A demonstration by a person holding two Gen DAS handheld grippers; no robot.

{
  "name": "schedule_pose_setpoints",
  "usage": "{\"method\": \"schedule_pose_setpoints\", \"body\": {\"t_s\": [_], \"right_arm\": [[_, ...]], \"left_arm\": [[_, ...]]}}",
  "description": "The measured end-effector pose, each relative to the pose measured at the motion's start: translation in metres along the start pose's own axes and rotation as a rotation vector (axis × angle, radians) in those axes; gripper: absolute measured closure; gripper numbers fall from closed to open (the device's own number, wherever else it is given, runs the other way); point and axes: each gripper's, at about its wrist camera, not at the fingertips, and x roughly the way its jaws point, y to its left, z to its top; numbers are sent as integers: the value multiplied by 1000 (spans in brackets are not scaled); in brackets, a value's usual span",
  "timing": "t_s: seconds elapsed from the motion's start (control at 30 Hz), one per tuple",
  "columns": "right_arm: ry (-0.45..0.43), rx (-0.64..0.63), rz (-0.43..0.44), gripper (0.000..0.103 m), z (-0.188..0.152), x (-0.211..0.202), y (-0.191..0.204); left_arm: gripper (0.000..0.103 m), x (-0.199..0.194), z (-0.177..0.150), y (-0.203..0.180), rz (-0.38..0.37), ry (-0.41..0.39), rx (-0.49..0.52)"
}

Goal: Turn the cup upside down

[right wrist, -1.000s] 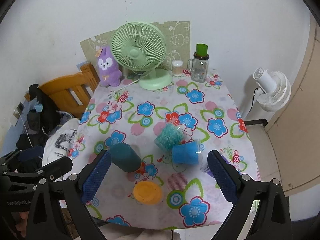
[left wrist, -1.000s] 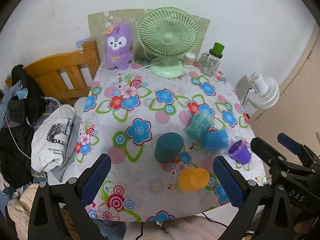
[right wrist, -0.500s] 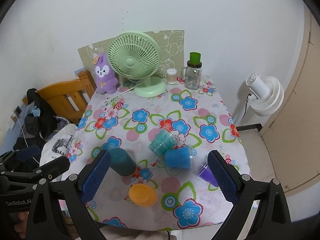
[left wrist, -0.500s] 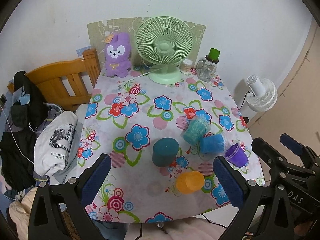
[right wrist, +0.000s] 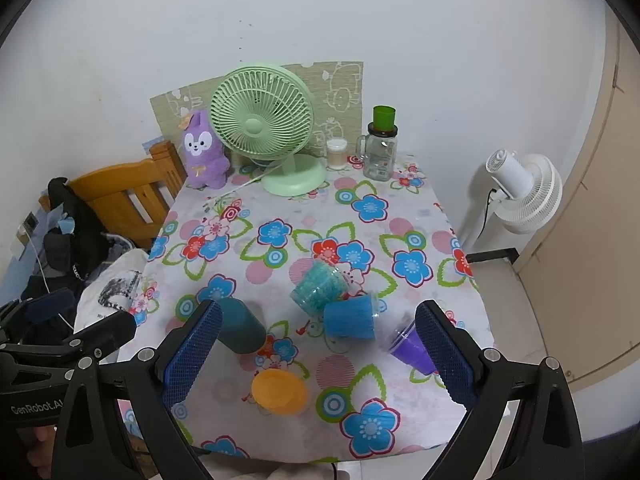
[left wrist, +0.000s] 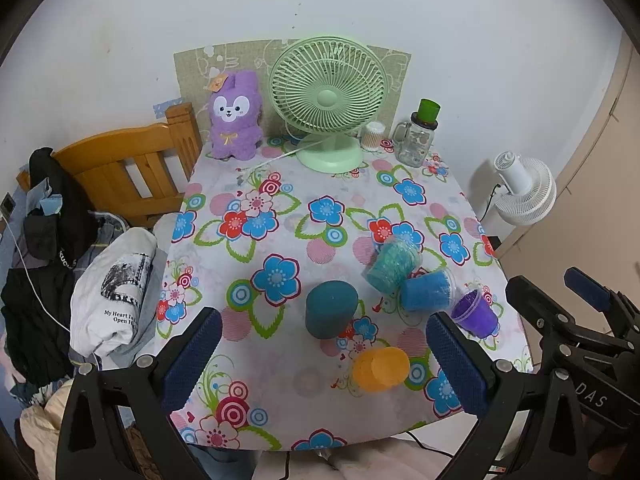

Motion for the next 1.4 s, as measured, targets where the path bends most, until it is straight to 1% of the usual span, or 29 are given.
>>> {"method": "schedule_pose_setpoints", "body": {"t_s": [0.57, 0.93, 1.4], "right_arm": [[6, 2, 4, 5, 0, 2, -2], [18, 17, -10, 5, -5, 5, -3], [23, 18, -11, 5, -5, 7, -4]], "left_arm": [[0, 3, 1, 1, -2, 3, -1], [0, 9, 2, -3, -18, 13, 3], [0, 9, 3, -3, -15, 14, 2]]}}
